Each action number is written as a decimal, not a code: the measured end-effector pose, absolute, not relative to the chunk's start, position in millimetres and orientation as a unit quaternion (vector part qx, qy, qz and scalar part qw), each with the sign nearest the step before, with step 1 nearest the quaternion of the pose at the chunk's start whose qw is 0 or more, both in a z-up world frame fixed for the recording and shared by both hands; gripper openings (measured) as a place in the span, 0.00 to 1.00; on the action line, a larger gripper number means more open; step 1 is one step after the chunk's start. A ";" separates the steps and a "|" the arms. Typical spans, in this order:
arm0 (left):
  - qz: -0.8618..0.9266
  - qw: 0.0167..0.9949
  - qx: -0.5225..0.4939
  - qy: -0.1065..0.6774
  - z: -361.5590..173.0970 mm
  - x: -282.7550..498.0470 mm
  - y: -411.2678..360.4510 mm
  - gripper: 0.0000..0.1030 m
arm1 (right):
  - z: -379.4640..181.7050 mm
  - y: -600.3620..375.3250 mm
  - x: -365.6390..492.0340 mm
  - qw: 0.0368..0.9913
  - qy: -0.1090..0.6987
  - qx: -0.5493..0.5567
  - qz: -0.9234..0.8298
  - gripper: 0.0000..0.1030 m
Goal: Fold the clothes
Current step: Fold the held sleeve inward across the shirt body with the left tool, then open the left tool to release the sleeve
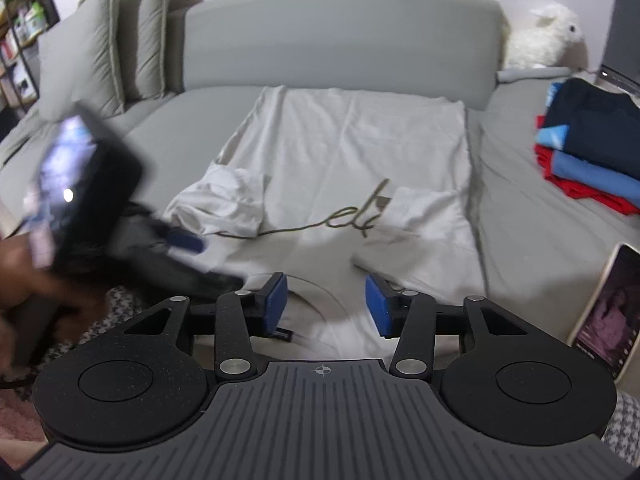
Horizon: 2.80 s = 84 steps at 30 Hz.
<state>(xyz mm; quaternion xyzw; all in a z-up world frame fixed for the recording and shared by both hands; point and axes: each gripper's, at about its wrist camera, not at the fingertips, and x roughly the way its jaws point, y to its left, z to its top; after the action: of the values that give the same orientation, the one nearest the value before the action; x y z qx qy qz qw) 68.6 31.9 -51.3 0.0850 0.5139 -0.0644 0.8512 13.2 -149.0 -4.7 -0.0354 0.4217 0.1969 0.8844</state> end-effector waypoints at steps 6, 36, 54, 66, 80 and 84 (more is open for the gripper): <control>0.051 0.870 -0.016 0.491 -43.7 64.4 101.8 0.42 | -18.5 -146.5 12.3 0.876 0.432 -0.013 0.214 0.45; -0.163 0.833 0.076 0.523 -37.7 64.0 138.8 0.11 | -57.2 -45.6 90.7 0.826 0.474 -0.072 0.295 0.47; -0.157 0.864 0.036 0.478 -38.5 69.4 147.5 0.15 | -93.2 13.1 209.1 0.822 0.481 -0.037 0.302 0.44; -0.181 0.756 -0.026 0.629 -93.3 96.3 125.8 0.03 | -110.5 -3.4 152.7 0.725 0.537 -0.132 0.411 0.07; -0.068 0.802 -0.003 0.594 -98.1 116.0 118.8 0.08 | -103.0 5.1 153.0 0.762 0.501 -0.112 0.395 0.13; -0.076 0.811 -0.005 0.581 -77.1 107.1 118.4 0.09 | -112.6 -3.1 139.5 0.754 0.505 -0.147 0.393 0.13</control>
<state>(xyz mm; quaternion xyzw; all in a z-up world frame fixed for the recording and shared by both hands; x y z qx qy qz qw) 107.1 118.4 -77.1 -0.0053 0.5806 -0.0756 0.8107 139.5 -3.1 -112.6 -0.1475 0.5047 0.3931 0.7544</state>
